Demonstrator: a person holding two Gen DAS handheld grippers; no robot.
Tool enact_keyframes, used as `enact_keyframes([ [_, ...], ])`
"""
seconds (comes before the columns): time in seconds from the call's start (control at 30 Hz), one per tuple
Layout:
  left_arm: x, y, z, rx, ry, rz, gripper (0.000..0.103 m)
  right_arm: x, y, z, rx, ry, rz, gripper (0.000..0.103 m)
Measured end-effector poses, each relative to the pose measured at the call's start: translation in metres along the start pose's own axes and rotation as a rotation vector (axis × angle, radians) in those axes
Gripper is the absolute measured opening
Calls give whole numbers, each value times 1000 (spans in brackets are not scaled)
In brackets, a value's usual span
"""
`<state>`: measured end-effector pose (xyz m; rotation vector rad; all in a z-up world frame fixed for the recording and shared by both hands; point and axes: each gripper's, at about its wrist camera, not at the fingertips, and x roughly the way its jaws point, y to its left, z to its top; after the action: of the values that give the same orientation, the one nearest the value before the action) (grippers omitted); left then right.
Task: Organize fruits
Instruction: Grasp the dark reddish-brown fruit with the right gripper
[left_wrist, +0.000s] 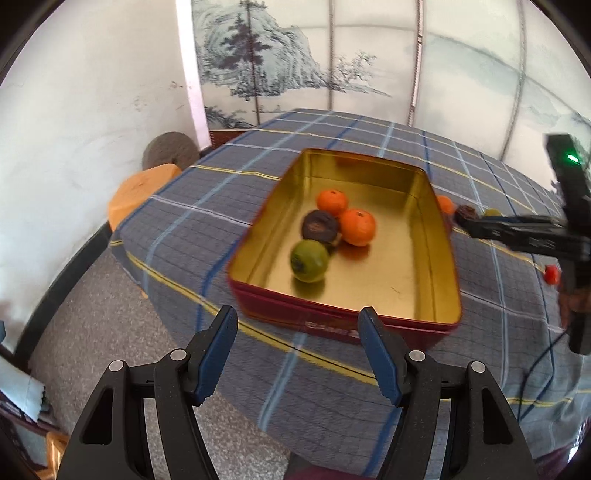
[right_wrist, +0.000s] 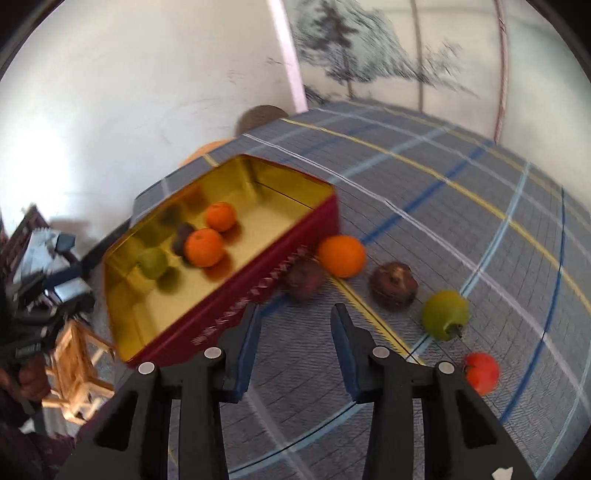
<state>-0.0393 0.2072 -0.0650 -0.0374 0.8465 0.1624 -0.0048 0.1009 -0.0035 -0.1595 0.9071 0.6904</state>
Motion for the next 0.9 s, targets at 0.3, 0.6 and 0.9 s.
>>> enact_keyframes([
  [0.3, 0, -12, 0, 37, -4, 14, 71, 44, -6, 11, 73, 2, 21, 38],
  [0.6, 8, -26, -2, 76, 35, 16, 71, 56, -10, 14, 71, -5, 53, 28],
  [0.9, -17, -63, 6, 202, -40, -40, 71, -75, -49, -57, 129, -171, -64, 28],
])
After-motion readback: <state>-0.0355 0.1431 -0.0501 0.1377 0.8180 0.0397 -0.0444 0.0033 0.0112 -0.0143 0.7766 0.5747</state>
